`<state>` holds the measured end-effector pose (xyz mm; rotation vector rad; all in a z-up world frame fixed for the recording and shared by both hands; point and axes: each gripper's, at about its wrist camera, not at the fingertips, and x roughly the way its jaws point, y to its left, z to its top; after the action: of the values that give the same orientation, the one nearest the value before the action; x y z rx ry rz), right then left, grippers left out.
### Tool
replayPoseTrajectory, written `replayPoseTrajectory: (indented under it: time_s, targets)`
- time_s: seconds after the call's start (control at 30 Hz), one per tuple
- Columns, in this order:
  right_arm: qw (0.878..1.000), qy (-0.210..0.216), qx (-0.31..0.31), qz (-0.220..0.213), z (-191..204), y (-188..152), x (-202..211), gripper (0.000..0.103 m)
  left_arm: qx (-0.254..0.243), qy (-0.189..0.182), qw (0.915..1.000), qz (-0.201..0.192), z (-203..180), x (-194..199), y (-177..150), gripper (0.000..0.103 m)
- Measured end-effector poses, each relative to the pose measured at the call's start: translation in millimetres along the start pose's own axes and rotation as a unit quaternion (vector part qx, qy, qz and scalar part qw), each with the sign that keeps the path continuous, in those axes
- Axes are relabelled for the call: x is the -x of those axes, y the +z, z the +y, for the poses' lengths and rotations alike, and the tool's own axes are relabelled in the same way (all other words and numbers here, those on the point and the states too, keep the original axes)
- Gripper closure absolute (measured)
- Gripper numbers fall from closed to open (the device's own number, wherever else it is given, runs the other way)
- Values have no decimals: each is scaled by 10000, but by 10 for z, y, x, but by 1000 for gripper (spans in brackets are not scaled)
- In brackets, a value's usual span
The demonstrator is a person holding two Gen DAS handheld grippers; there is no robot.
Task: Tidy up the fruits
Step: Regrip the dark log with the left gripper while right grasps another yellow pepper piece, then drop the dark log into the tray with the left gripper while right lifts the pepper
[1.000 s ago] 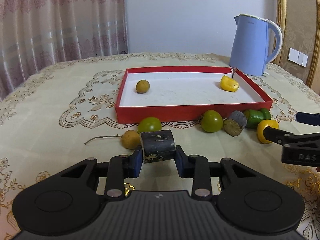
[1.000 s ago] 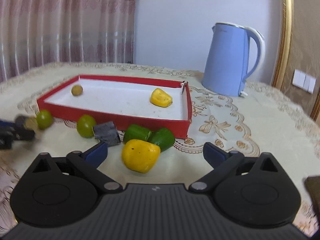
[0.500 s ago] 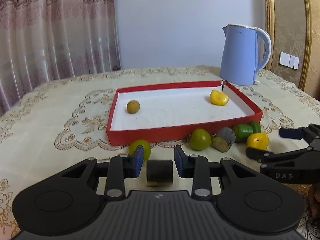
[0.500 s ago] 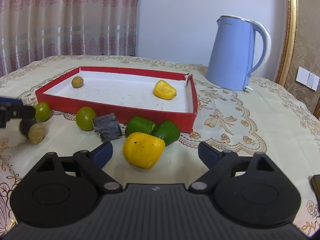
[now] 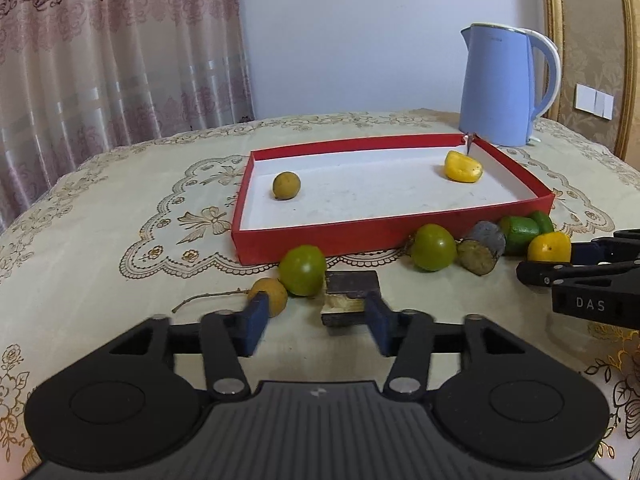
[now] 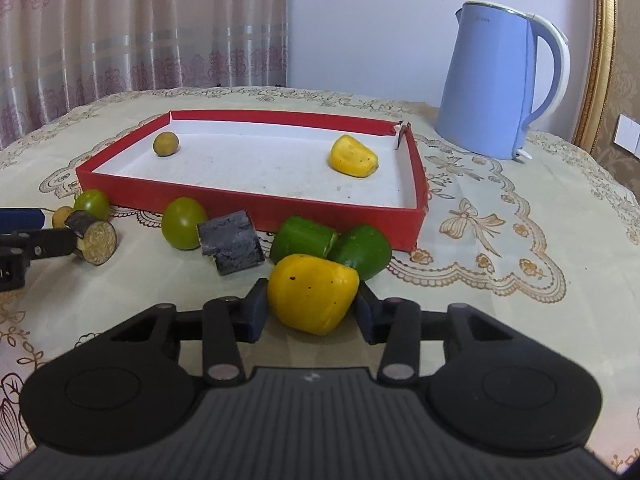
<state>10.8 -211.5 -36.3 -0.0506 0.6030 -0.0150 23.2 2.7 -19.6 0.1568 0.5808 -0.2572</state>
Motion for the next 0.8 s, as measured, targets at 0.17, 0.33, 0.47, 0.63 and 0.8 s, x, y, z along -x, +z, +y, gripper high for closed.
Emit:
replayPoseTrajectory:
  time_s: [0.17, 0.33, 0.47, 0.63, 0.8]
  targets:
    - [9997, 204, -146, 18, -62, -57, 78, 77, -193, -64, 9998, -47, -113, -57, 48, 40]
    - [9994, 265, -222, 9, -93, -71, 85, 77, -392, -5, 9990, 195, -275, -254, 67, 46]
    - [9989, 337, -326, -1, -127, -74, 88, 77, -174, -52, 9995, 272, -213, -289, 65, 70]
    - [9980, 454, -448, -33, -167, -79, 102, 77, 111, -364, 9992, -94, -19, -52, 64, 70]
    - [9972, 576, -470, -94, -150, -86, 145, 77, 228, -524, 9980, -256, 124, 90, 169, 70]
